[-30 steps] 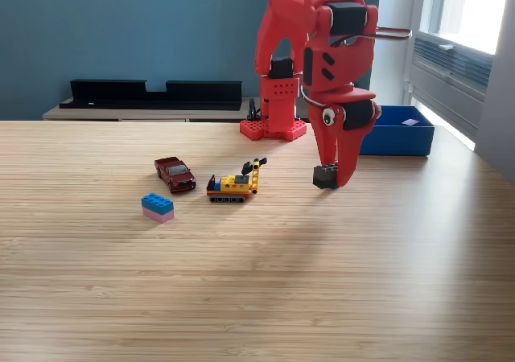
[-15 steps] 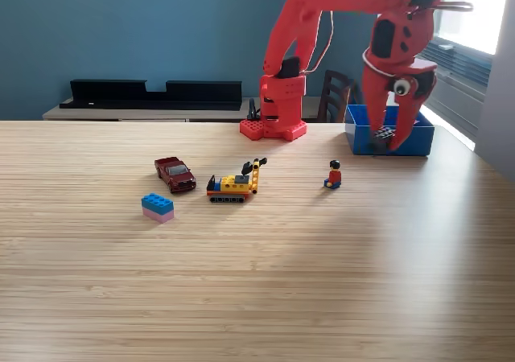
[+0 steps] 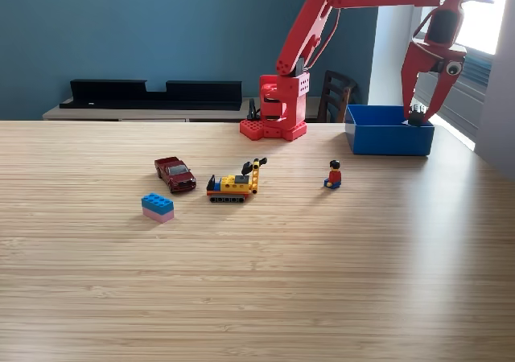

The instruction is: Grasp a lego block and put it in the bin.

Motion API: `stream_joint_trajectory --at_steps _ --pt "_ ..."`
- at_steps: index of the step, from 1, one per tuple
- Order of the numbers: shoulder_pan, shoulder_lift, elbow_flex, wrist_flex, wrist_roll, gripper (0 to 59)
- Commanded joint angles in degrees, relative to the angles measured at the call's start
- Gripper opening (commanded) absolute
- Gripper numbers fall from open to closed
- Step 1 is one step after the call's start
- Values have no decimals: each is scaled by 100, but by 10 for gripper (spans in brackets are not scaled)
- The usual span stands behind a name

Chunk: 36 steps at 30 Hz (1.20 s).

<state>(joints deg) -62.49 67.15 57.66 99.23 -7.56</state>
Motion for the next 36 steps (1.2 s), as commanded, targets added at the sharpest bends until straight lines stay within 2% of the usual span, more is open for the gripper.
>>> stream_joint_trajectory --at_steps 1,12,14,16,22,23,25,29,36 --pt "-624 229 -413 290 -132 1" --pt "-1503 220 141 281 -571 4" --pt "-1494 220 149 281 -686 106" --pt "-1494 220 176 281 -721 172" --pt "-1477 220 272 281 -879 265" --pt "-1477 220 272 281 -923 261" --pt "-1450 220 220 281 -993 199" --pt "-1239 220 -141 272 -896 5" --pt "334 220 -1002 281 -237 1"
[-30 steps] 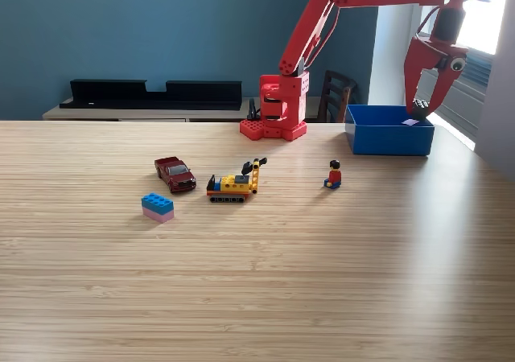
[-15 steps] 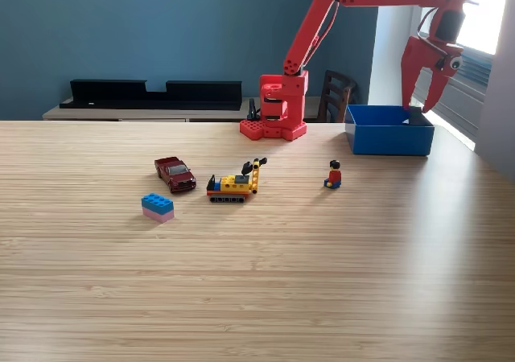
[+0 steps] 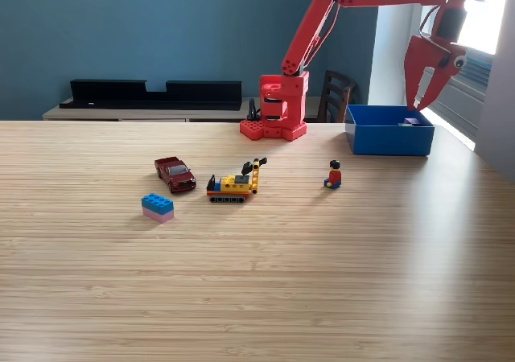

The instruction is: Grasp a lego block and put it in the bin.

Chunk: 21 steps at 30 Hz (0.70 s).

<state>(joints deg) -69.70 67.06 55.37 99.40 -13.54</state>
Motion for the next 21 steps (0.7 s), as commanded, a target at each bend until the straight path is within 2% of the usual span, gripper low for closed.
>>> stream_joint_trajectory --at_steps 1,10,15,21 --pt "1389 229 -835 264 448 1" --pt "4104 229 -633 264 1354 0" --pt "4816 229 -501 246 1327 0" --pt "4948 229 -545 229 1266 0"
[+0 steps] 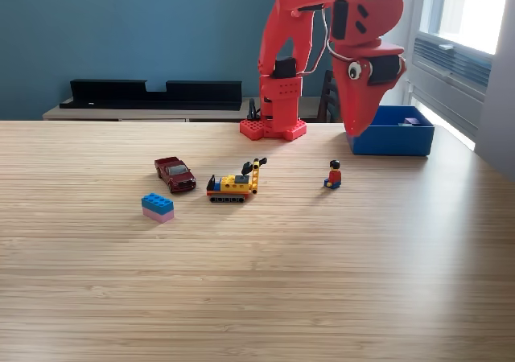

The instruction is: Grasp a lego block and put it in the bin.

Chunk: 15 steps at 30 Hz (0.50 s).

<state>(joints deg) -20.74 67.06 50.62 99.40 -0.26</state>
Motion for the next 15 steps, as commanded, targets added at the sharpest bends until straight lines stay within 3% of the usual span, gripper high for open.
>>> stream_joint_trajectory --at_steps 1,15 --pt "44 229 -79 229 -62 0" --pt "53 220 -229 220 0 0"
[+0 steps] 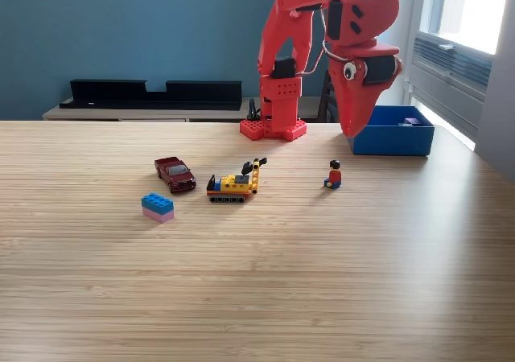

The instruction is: Grasp a lego block and put it in the bin.

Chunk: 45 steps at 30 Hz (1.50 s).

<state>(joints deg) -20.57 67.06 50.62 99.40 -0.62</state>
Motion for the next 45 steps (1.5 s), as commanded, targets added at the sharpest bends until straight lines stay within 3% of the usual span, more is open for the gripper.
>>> stream_joint_trajectory --at_steps 1,16,23,27,32,35,41,45 --pt "44 220 -255 220 35 0" --pt "1099 141 -1090 220 554 0" --pt "2004 141 -905 202 905 1" --pt "2443 149 -404 -105 923 1" --pt "2821 220 914 -1037 510 1" --pt "2918 290 1116 -1090 334 3" --pt "2997 1143 2373 -2021 167 14" --pt "3076 1775 2777 -2180 79 50"
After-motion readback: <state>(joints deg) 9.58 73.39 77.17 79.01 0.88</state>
